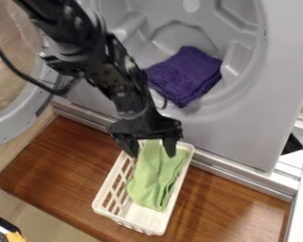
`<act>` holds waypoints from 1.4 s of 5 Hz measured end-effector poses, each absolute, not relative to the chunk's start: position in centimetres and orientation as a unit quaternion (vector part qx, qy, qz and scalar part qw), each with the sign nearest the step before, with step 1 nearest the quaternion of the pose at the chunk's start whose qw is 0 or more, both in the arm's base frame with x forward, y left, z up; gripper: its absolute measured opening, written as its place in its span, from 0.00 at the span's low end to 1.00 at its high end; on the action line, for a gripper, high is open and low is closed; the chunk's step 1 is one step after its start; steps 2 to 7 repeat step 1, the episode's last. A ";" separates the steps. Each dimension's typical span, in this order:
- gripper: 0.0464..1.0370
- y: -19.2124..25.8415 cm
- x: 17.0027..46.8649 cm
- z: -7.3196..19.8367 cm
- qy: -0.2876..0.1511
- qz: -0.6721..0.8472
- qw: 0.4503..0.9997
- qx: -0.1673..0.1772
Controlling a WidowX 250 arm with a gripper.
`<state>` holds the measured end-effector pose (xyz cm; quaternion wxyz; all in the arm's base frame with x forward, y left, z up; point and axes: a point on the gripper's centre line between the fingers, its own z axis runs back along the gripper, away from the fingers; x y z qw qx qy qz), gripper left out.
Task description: Pick the green cloth and put it inside the white basket
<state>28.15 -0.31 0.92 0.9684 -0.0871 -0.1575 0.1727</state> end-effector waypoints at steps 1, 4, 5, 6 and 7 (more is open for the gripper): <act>0.96 -0.1 27.5 2.7 -0.179 0.163 0.966 -0.092; 0.96 -0.1 27.5 2.7 -0.179 0.163 0.966 -0.092; 0.96 -0.1 27.5 2.7 -0.179 0.163 0.966 -0.092; 0.96 -0.1 27.5 2.7 -0.179 0.163 0.966 -0.092; 0.96 -0.1 27.5 2.7 -0.179 0.163 0.966 -0.092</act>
